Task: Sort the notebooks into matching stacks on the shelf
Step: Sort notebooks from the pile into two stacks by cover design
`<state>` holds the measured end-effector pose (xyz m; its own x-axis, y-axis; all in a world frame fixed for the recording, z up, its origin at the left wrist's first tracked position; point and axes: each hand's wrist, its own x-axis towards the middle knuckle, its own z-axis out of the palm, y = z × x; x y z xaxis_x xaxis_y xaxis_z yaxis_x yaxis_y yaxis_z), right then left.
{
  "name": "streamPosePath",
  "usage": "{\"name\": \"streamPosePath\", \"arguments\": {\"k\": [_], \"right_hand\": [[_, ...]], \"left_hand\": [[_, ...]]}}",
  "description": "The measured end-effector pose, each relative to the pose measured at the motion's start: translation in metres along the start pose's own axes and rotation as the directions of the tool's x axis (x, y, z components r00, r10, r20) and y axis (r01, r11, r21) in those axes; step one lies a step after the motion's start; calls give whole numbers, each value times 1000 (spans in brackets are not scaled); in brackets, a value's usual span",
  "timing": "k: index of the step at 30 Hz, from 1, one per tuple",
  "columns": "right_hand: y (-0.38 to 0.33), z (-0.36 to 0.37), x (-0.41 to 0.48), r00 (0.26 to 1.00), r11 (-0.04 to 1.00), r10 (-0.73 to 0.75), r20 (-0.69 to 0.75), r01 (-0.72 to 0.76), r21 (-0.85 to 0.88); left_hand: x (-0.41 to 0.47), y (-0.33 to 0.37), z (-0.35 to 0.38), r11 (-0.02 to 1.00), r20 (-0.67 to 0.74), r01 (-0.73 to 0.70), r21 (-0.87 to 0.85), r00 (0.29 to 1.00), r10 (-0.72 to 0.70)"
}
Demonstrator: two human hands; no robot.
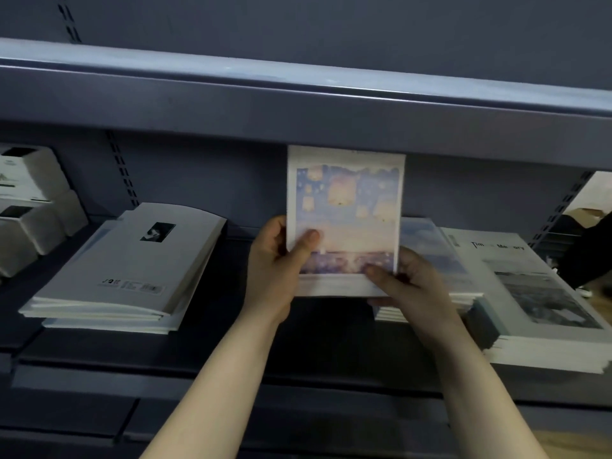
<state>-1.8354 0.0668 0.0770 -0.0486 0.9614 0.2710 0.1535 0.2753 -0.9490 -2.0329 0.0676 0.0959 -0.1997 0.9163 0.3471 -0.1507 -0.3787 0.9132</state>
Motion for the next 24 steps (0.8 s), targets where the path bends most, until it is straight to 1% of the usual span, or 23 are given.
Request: {"name": "streamPosePath", "arguments": {"k": [2,6,8,10,12,14,16,18,21,24], "right_hand": [[0,-5,-2,1000,999,25,-5,-25,24],[-4,-25,1,991,999,-19,-132,13,-43],[-7,-41,3,985,998,-13,-174,4,-57],[-10,-60,5,977,998,37,-211,-47,-40],[-12,-82,8,961,994,101,-258,-108,-11],[-10,-102,12,938,984,171,-301,-180,0],[-5,-115,13,919,971,225,-323,-237,0],[2,-122,14,908,965,242,-342,-262,-12],[12,-123,14,906,959,224,-359,-271,-85],[19,-121,17,911,939,157,-380,-257,-227]], "left_hand": [[2,-5,4,999,31,4,41,1000,-5],[4,-22,4,977,174,70,201,979,-106],[3,-34,-2,947,242,52,317,961,-134],[0,-50,-11,871,309,-9,491,937,-165],[-4,-62,-21,763,348,-65,643,912,-216],[-9,-73,-28,661,352,-136,738,913,-205],[-13,-81,-31,582,349,-189,791,921,-174],[-17,-87,-33,526,356,-223,821,920,-165],[-21,-93,-33,457,360,-254,853,919,-162],[-23,-97,-34,438,353,-262,860,925,-139]]}}
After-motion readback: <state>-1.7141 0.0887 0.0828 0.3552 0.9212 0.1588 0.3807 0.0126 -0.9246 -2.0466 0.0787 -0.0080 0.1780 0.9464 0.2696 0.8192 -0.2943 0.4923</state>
